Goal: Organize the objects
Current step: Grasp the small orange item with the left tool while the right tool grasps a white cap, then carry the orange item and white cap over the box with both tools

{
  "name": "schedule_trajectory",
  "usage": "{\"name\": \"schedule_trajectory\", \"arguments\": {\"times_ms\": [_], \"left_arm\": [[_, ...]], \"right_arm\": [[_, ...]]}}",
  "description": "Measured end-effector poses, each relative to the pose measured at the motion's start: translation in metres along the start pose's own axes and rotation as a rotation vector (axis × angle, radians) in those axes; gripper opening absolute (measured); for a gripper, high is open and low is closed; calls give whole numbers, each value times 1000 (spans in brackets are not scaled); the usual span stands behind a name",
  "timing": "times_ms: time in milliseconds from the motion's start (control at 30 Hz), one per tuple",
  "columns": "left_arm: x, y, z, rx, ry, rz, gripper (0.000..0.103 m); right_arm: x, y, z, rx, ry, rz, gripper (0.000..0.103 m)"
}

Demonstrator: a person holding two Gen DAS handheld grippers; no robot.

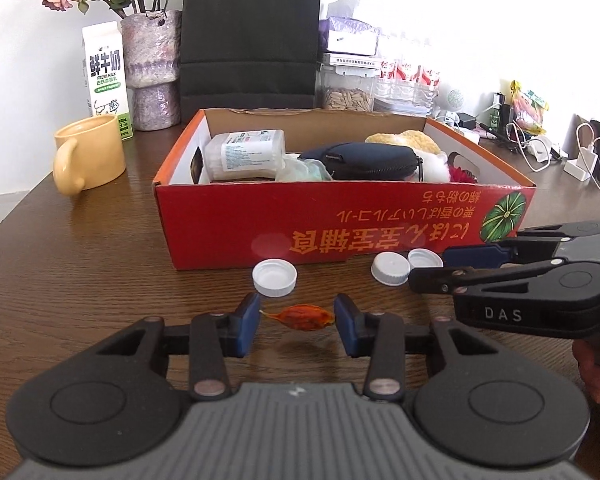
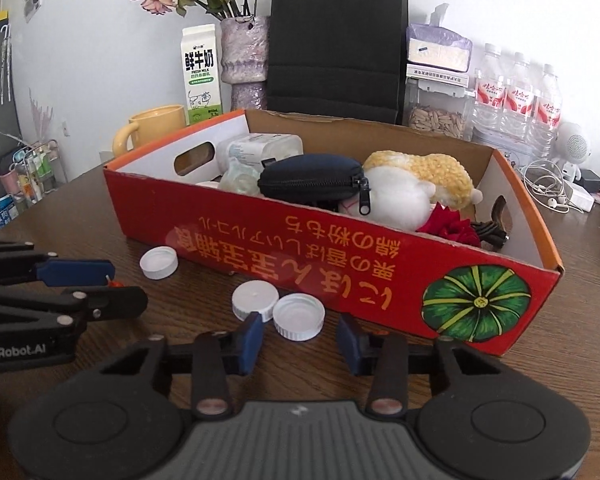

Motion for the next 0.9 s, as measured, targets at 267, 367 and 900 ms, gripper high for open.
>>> {"name": "schedule_trajectory", "arguments": {"times_ms": [267, 367, 900], "left_arm": [[-6, 2, 3, -6, -24, -2, 41], [-9, 4, 7, -13, -39, 1, 41], [-20, 20, 61, -28, -170, 51, 41]], "right_arm": [[-6, 3, 0, -10, -32, 21, 27], [-14, 2, 2, -9, -63, 29, 27], [-67, -5, 45, 19, -262, 57, 27]]}}
Point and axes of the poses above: each gripper's, at about its wrist camera, not at the fingertips, and x roughly the way its jaws point, y to its left, z to its top, the point moved 6 cm from there along x, roughly the way its jaws point, and after that the axes turned 12 degrees about x, right-handed, at the moved point
